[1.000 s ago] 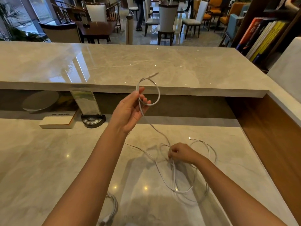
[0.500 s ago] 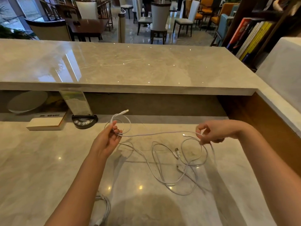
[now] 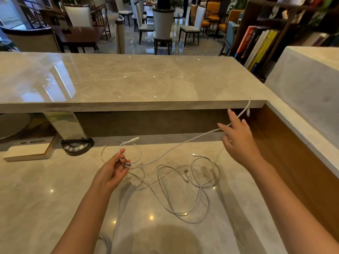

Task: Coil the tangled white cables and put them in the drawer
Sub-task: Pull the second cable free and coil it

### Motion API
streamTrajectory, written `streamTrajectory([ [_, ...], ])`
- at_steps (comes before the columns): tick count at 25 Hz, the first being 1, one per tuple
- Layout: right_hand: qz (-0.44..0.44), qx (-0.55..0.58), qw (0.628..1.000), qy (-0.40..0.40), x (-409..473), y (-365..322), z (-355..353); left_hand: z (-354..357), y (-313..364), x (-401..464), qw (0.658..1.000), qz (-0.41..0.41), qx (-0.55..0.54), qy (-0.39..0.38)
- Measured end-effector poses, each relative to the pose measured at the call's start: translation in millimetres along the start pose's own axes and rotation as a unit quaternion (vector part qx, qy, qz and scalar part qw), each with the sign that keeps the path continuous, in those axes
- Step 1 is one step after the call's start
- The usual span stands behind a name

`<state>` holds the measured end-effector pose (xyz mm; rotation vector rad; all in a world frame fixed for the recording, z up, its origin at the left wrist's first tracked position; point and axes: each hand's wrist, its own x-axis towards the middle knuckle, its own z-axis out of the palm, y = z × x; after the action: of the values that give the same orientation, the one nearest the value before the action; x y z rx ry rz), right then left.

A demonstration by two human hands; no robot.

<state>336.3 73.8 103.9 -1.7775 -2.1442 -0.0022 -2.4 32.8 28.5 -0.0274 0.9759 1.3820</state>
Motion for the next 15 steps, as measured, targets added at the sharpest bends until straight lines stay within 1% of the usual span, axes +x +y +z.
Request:
streamTrajectory([
  [1,-0.035,-0.029,0.999,-0.007,-2.9,-3.2,1.4,0.5,-2.7,-0.7,1.000,-0.007,0.003,-0.005],
  [3,-0.082,-0.081,0.992,-0.047,-8.2,-5.6,11.1,0.9,-7.2,-1.5,1.000,-0.015,0.008,-0.013],
  [6,-0.112,-0.078,0.983,-0.123,-18.7,-3.2,38.1,-0.1,-11.1,-3.1,0.999,-0.022,0.009,-0.024],
  [8,-0.104,-0.052,0.969,-0.217,-33.4,1.2,64.2,-1.1,-14.3,-5.0,0.999,-0.027,0.009,-0.030],
  [11,-0.059,-0.039,0.925,-0.374,-57.0,8.4,95.3,1.1,-23.8,-11.2,0.998,-0.043,0.002,-0.043],
  [12,-0.045,-0.034,0.915,-0.399,-62.7,7.9,100.0,2.9,-27.0,-14.0,0.998,-0.048,0.001,-0.050],
  [13,-0.047,-0.040,0.917,-0.395,-65.9,4.9,101.0,5.2,-29.9,-16.3,0.997,-0.052,0.000,-0.057],
  [14,-0.067,-0.063,0.928,-0.362,-66.3,1.5,99.8,7.8,-32.1,-18.4,0.996,-0.056,-0.003,-0.062],
  [15,-0.081,-0.091,0.944,-0.307,-64.6,-3.5,97.0,10.3,-33.4,-20.0,0.996,-0.058,-0.009,-0.067],
])
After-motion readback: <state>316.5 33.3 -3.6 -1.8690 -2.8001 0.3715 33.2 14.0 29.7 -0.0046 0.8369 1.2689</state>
